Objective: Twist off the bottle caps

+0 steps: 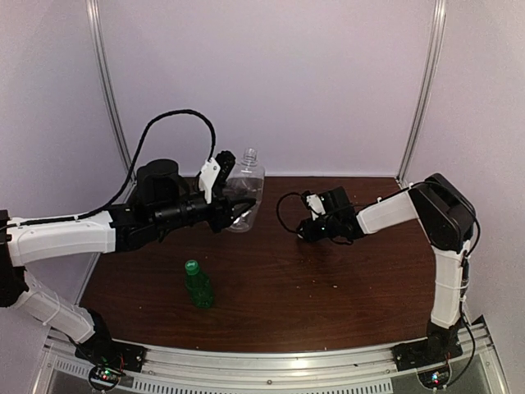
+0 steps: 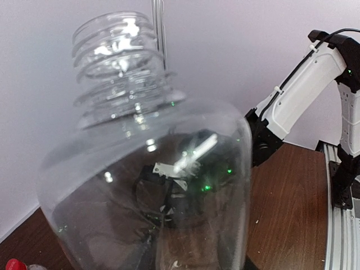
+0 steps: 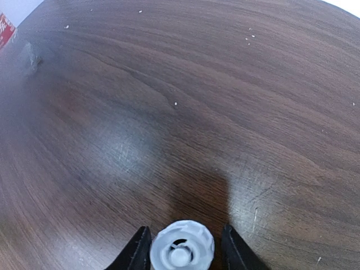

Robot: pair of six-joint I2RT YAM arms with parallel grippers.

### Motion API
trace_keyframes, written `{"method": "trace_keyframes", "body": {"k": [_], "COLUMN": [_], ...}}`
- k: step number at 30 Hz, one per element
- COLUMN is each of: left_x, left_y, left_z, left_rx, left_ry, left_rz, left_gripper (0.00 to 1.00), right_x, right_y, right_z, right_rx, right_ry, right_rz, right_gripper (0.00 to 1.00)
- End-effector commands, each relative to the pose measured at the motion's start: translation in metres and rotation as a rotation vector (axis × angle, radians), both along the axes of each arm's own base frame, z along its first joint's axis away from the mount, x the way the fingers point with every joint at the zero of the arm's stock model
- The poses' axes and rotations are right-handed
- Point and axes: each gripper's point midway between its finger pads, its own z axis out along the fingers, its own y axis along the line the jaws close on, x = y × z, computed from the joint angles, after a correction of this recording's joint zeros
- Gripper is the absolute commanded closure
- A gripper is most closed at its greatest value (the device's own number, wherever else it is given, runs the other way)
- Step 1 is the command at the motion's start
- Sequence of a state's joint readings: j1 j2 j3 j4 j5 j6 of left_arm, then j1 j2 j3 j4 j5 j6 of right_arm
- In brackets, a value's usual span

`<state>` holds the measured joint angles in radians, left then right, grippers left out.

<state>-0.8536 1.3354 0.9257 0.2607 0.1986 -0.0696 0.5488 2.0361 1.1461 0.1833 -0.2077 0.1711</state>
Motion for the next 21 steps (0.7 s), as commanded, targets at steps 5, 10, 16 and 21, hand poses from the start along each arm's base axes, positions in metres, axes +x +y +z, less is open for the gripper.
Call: {"method": "trace_keyframes", "body": {"k": [5, 10, 16, 21], "left_x": [0.006, 0.006, -0.003, -0.014], "left_y": [0.0, -0.001, -0.008, -0.016], "left_z": [0.014, 0.011, 0.011, 0.013], "left_rx": [-0.032, -0.029, -0.039, -0.061], "left_ry": [-0.025, -0.019, -0.021, -0.019], "left_rz": [0.022, 0.021, -0.048, -0.125], "left_gripper": [0.6, 0.6, 0.56, 0.51], "right_x": [-0.005, -0.028, -0.077, -0.123], "right_y": [-0.012, -0.004, 0.018, 0.036], "right_z": [0.047, 0.103, 0.21, 0.286], "right_rx": [0.052, 0.155, 0.347, 0.471], "right_ry": [-0.054, -0.119, -0.223, -0.275], "right_rz": [0.008, 0.104, 0.341, 0.546], "right_gripper": [0.33, 0.19, 0.13, 0.09]}}
